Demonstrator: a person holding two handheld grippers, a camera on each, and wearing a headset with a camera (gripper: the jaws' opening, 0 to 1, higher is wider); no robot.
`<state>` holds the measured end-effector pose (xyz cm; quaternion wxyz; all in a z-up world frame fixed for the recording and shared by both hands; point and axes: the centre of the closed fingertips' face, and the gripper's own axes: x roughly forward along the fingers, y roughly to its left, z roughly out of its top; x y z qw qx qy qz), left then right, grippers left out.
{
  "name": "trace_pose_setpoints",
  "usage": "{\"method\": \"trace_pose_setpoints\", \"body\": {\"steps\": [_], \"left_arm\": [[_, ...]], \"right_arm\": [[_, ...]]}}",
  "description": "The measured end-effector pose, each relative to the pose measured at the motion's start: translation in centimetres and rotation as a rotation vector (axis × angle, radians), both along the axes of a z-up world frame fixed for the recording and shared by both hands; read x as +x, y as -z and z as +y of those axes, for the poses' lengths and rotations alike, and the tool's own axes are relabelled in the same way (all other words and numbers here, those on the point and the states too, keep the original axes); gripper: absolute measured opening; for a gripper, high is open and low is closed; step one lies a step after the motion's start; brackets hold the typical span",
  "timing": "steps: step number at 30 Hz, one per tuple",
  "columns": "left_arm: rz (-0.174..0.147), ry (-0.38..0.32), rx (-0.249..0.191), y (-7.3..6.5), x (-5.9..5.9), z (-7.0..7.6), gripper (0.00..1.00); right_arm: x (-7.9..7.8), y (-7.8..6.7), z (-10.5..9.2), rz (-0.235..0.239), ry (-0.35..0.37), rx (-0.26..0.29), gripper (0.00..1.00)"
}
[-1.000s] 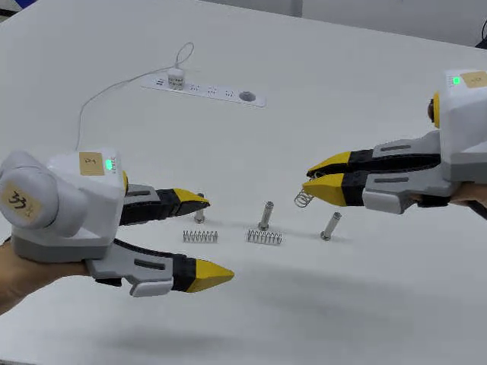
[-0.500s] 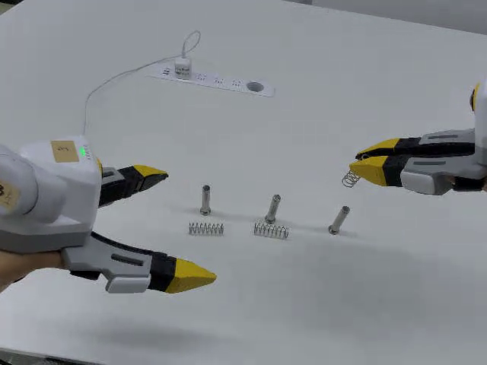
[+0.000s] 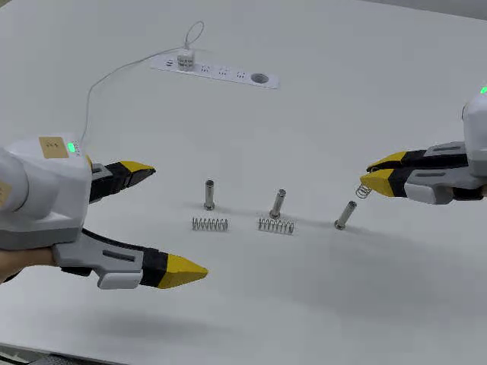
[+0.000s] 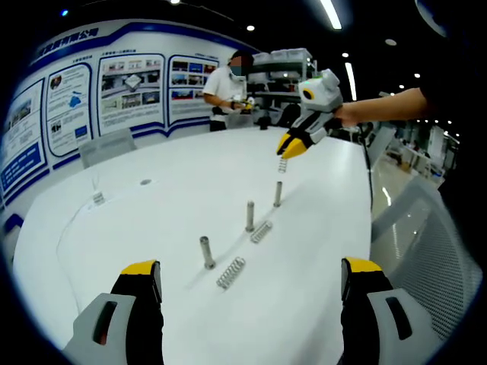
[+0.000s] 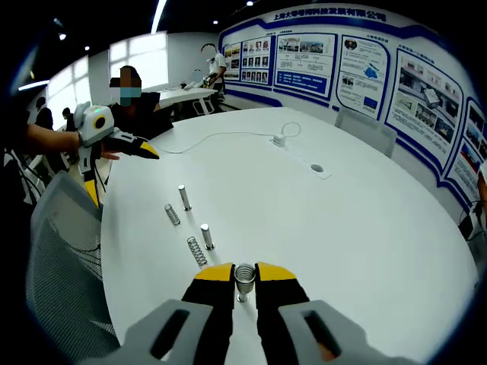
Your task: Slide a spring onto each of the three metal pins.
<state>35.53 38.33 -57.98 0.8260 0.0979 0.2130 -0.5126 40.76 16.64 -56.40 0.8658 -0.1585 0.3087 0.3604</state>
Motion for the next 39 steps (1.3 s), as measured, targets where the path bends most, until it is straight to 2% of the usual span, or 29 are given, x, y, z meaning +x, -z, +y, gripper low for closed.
{"method": "trace_pose_setpoints", "body": {"steps": [6, 8, 15, 27, 39], "left_arm": [[0.012, 0.002, 0.002, 0.3, -0.4, 0.0, 1.0], [0.017, 0.004, 0.014, 0.7, -0.6, 0.1, 1.0], [0.035, -0.004, 0.015, 1.0, -0.9, 0.4, 1.0], [0.038, -0.004, 0.021, 0.9, -0.8, 0.2, 1.0], [0.042, -0.015, 0.029, 0.9, -0.8, 0.4, 1.0]], "right_arm": [[0.0, 1.2, 0.3, 0.025, 0.014, 0.009, 0.1], [0.0, 1.3, 0.3, 0.027, 0.018, 0.006, 0.1], [0.0, 1.9, 0.4, 0.045, 0.021, 0.001, 0.1], [-0.2, 3.2, 0.4, 0.066, 0.024, -0.006, 0.1], [-0.2, 5.7, 0.3, 0.082, 0.038, -0.036, 0.11]]}}
